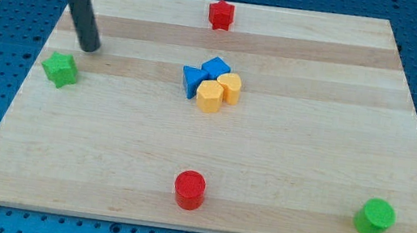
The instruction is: Push the green star into the green circle
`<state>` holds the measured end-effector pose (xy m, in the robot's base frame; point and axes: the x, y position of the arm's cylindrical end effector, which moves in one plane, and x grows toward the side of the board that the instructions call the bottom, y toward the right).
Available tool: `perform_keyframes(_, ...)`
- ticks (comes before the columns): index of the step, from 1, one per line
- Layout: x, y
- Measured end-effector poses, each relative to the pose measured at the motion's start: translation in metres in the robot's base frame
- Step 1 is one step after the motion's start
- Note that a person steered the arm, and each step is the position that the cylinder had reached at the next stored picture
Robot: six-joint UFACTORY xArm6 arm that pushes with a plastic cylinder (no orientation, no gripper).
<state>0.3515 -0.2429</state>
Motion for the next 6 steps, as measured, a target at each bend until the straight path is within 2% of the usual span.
perform_keyframes(2, 0.013, -0.052)
perform_keyframes(3, 0.036, -0.057)
perform_keyframes(4, 0.058, -0.039)
perform_keyframes(6, 0.079, 0.038)
